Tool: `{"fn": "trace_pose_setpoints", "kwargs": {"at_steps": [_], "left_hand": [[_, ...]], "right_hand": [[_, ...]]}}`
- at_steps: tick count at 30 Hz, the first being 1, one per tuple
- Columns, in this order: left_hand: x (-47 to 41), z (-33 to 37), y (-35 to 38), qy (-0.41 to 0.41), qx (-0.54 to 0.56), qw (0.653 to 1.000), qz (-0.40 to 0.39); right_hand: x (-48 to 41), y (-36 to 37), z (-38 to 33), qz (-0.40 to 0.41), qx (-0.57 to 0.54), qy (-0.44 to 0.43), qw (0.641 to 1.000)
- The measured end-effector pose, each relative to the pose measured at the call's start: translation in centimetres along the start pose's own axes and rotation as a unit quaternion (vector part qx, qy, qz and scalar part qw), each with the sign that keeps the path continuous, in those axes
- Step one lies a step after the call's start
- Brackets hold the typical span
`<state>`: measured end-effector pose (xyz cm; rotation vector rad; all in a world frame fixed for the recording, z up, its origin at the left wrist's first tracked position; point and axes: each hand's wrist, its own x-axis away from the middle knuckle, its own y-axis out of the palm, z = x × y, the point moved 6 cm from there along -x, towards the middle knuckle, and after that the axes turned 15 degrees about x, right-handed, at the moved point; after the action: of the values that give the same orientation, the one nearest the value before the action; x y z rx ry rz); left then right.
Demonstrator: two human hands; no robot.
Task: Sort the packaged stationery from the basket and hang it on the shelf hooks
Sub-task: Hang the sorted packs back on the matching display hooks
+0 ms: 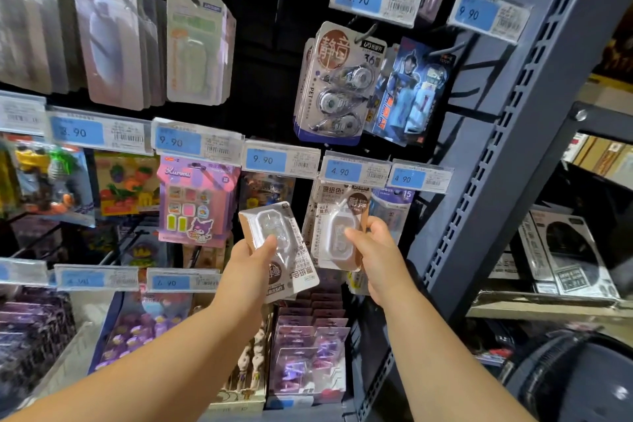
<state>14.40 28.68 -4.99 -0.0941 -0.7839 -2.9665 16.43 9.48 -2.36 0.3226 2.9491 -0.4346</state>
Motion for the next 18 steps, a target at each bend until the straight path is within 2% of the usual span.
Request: {"fn": "trace_pose_setpoints", "kwargs": {"at_steps": [3,18], "left_hand": [[0.10,0.15,0.34,-0.002,-0.021,1.000,0.003],[-0.52,-0.59,0.27,-0.017,0.014,1.000,0.000]], "right_hand": [[-0.22,-0.10,0.02,0.002,0.017,-0.006,1.000],[-0.27,0.16,-0.09,0.001,0.024,-0.013,1.000]]}}
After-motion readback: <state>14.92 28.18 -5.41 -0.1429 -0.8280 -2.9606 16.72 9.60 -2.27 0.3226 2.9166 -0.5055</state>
